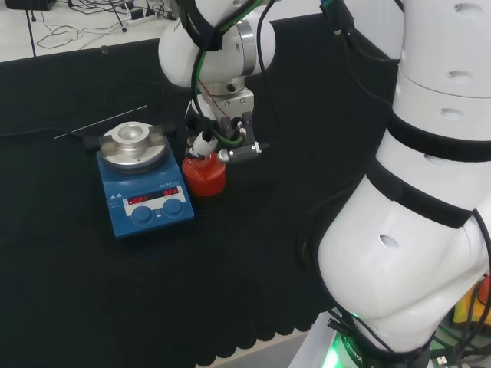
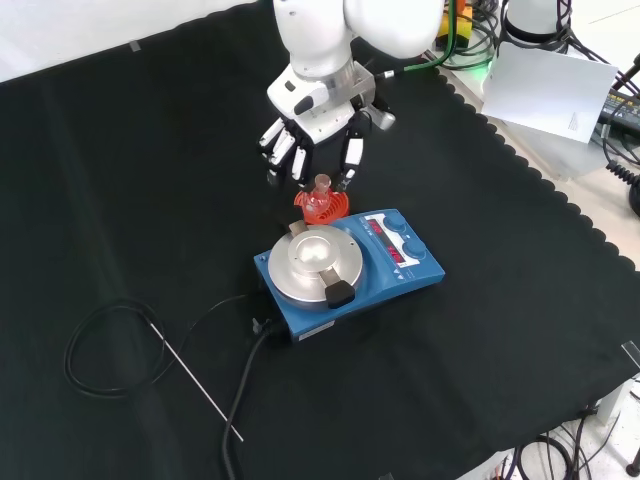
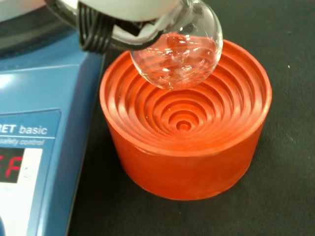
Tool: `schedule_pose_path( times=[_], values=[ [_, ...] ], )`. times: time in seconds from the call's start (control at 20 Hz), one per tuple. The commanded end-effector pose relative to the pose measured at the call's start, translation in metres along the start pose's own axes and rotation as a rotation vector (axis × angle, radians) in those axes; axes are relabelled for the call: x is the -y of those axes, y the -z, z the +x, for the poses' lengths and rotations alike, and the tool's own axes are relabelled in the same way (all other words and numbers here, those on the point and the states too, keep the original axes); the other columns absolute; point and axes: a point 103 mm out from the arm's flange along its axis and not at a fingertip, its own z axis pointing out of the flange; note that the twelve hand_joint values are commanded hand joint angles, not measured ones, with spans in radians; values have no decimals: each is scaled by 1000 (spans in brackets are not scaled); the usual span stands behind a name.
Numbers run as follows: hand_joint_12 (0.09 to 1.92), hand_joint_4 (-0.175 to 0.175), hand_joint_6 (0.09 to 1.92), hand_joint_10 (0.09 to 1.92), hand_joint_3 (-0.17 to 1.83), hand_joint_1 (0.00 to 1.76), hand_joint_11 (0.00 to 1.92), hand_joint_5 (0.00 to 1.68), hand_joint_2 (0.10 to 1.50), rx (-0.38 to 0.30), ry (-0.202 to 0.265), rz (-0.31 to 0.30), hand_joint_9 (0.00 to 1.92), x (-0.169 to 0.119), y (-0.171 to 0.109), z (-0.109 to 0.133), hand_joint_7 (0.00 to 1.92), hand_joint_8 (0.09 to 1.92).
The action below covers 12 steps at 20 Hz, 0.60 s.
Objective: Pick up the round-bottom flask.
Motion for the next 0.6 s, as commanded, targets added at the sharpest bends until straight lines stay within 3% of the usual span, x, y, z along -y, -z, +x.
schedule_pose_path(
  times=[0.05,0.2,0.6],
  values=[
    [1357,175,1015,597,750,1074,319,1102,692,19,-38,-20,711,13,38,17,470,687],
    [1353,175,1014,598,770,1077,333,1107,679,9,-48,-24,710,17,57,33,455,687],
    [1350,175,1012,597,783,1080,346,1113,670,31,-42,-18,701,19,76,42,443,688]
  ],
)
